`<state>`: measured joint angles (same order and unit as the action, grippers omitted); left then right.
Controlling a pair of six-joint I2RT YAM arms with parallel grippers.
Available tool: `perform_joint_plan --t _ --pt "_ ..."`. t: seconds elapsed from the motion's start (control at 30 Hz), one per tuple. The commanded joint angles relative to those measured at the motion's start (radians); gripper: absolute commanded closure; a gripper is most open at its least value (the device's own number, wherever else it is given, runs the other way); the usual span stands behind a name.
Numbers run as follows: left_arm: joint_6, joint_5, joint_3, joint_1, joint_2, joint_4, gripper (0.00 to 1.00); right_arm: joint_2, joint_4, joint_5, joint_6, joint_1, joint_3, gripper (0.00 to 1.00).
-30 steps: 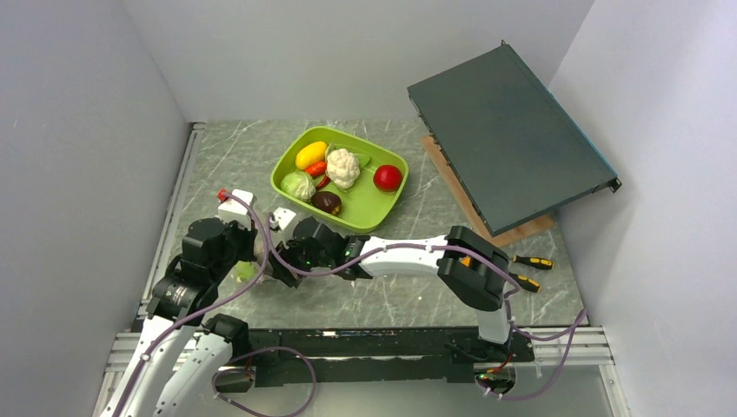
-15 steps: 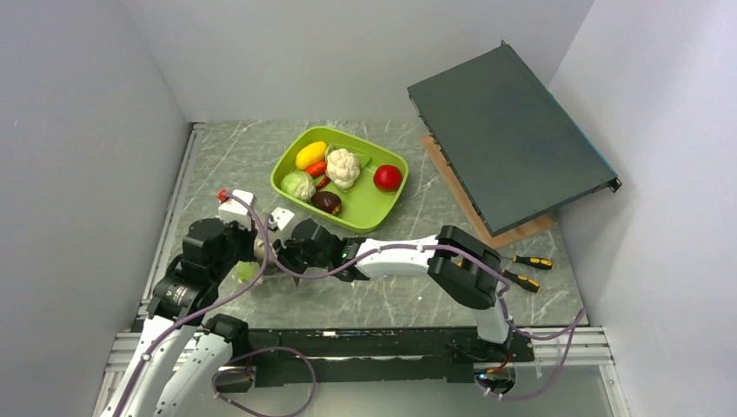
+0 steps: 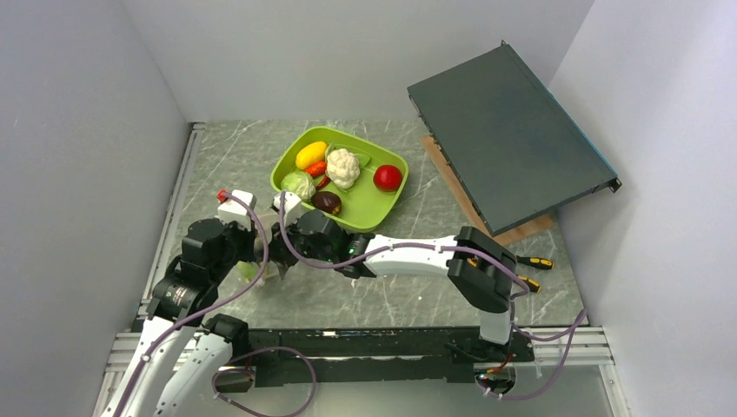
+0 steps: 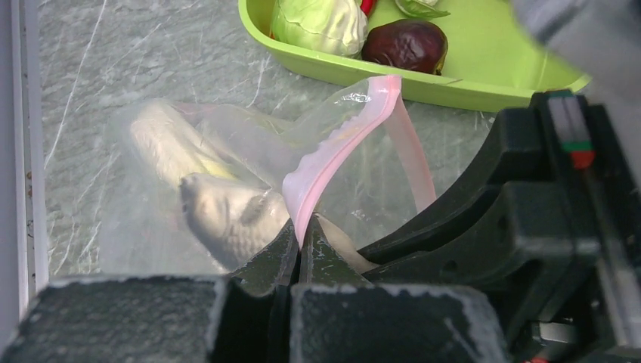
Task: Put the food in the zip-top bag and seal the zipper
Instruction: Place the fake fish in the zipper food storage bag.
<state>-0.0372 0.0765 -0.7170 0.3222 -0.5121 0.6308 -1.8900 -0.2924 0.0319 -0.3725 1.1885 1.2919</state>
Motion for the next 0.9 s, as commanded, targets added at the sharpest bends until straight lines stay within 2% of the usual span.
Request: perform_joint_plan --t 0.0,0.1,0.3,0.5,0.63,0.67,0.7,0.77,0.87 --pt "0.013 -0.01 -0.01 -0.003 0.026 -0.062 1.0 -0.001 -0.102 0.071 -0.149 -0.024 0.061 1.0" --pt "0.013 -0.015 -0.007 -0.003 0.05 -0.07 1.0 -0.051 -0.135 0.144 -0.222 -0.038 0.092 1.0" --pt "0.014 -0.044 0.003 -0.003 0.085 -0.093 1.0 -0.118 -0.205 0.184 -0.299 -0.049 0.124 1.0" --pt "0.018 -0.052 0.007 -0.003 0.095 -0.099 1.0 -0.192 -0.254 0.199 -0.313 -0.049 0.179 1.0" --pt "0.015 -0.037 0.008 -0.003 0.097 -0.097 1.0 -0.236 -0.248 0.17 -0.265 -0.039 0.211 1.0" --pt "0.015 -0.037 0.008 -0.003 0.096 -0.095 1.0 -0.242 -0.27 0.171 -0.261 -0.036 0.205 0.98" --pt "0.015 -0.036 0.007 -0.003 0.096 -0.094 1.0 -0.248 -0.277 0.171 -0.258 -0.031 0.203 0.92" --pt "0.014 -0.036 0.007 -0.003 0.095 -0.094 1.0 -0.261 -0.263 0.179 -0.236 -0.025 0.218 0.73" --pt "0.016 -0.033 0.007 -0.003 0.094 -0.094 1.0 -0.253 -0.233 0.17 -0.216 -0.017 0.218 0.65"
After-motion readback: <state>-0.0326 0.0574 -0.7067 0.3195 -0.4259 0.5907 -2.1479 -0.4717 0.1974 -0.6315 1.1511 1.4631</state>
